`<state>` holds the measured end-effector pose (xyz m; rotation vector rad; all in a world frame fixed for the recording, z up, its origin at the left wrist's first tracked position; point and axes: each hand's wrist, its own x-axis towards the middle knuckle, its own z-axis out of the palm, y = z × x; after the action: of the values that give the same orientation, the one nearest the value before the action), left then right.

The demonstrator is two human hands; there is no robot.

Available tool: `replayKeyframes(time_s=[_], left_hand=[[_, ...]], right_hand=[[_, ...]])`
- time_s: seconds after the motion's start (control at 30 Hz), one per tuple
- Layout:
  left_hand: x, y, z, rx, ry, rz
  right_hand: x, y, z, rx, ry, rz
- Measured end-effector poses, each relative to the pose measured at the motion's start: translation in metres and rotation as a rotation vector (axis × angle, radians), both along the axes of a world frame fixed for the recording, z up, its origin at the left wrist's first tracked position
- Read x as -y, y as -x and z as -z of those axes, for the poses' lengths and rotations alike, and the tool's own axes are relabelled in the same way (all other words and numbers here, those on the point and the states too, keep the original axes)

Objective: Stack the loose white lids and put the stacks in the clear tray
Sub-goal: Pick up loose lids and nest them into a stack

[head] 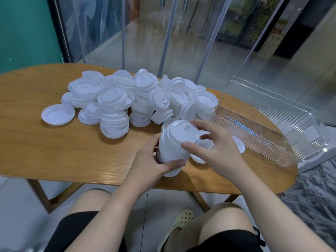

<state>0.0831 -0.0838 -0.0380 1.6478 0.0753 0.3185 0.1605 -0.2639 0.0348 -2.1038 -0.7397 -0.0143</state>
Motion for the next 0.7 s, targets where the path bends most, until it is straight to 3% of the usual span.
replayKeyframes(time_s=[0.7], left_hand=[[-0.0006,0.0012,-0.0003,0.019,-0.021,0.008]], right_hand=[[-0.0108,0.0021,0.0093,0.048,0.121,0.005]])
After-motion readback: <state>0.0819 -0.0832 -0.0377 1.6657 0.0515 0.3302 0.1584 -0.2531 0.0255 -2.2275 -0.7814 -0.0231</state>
